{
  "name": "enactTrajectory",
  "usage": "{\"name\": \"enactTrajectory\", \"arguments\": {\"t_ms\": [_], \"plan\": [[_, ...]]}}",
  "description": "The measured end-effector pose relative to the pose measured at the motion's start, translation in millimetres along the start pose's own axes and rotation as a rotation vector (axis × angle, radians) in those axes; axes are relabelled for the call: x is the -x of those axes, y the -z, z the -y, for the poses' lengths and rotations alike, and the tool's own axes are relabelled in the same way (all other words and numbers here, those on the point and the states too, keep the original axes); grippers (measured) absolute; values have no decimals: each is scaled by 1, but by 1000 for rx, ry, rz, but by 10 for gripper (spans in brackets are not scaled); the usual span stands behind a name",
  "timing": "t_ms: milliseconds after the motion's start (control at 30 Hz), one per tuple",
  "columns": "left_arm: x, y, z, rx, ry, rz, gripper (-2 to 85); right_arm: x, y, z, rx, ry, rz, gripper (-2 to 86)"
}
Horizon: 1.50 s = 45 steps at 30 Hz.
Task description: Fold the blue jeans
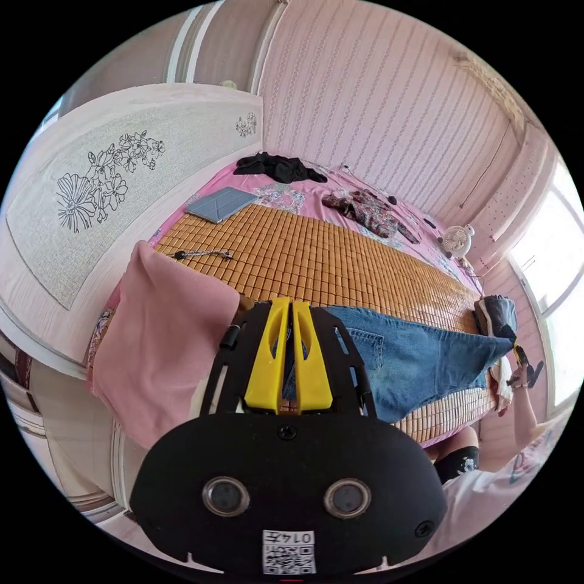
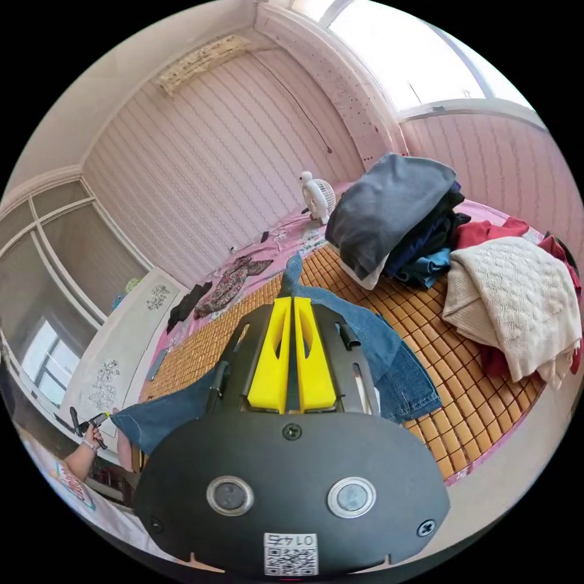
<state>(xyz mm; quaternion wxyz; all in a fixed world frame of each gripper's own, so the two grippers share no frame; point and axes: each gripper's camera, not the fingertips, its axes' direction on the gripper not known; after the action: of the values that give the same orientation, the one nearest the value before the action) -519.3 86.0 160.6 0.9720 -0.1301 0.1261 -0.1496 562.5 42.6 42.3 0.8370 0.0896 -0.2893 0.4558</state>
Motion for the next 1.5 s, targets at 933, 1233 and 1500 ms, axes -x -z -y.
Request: {"name": "enactTrajectory", "arguments": {"t_ms": [933,1233,1500], "plan": [[-15,-131,-62,258,-3,68,-10,68,-158,-161,493,311,-415,-4],[-35,-250,-22,275,35,182,-10,98,-244,-188,439,403,-510,-6],[-37,-298,23,285,88,246,-10,113,-310,-155,508,397,-371,-5]]}}
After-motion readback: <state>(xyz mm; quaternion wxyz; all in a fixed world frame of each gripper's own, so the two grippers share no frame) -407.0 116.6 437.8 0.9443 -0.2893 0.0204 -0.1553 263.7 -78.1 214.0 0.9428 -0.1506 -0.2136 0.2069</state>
